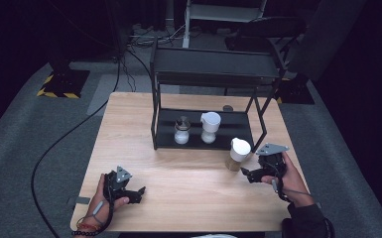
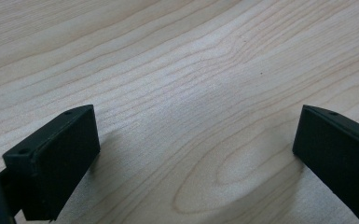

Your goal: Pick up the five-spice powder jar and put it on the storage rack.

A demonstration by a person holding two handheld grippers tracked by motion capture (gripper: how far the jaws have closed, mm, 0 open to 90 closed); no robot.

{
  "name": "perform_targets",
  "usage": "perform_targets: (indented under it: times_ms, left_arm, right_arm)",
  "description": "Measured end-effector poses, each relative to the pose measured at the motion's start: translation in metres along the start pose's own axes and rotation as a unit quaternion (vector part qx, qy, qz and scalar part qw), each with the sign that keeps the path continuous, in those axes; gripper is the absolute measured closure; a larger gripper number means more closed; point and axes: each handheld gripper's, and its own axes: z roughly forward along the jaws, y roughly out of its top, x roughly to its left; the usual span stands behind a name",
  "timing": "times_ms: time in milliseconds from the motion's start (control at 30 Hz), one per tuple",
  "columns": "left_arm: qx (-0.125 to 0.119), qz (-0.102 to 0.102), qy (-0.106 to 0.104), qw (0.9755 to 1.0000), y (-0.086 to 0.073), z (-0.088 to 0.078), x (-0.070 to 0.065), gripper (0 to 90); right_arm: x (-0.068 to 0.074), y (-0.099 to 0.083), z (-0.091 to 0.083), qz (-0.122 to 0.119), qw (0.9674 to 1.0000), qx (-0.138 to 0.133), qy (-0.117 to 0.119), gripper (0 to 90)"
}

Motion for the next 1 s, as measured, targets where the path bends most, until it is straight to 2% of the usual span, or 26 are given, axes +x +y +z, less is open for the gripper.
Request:
perform_targets:
  times_ms: [1000]
  left_arm:
    - [0.000, 0.000, 0.000, 1.0000, 0.000, 0.000, 0.000, 0.5]
  right_arm:
    - [0.002, 0.030, 0.025, -0.004, 0.9998, 0.015, 0.007, 2.1]
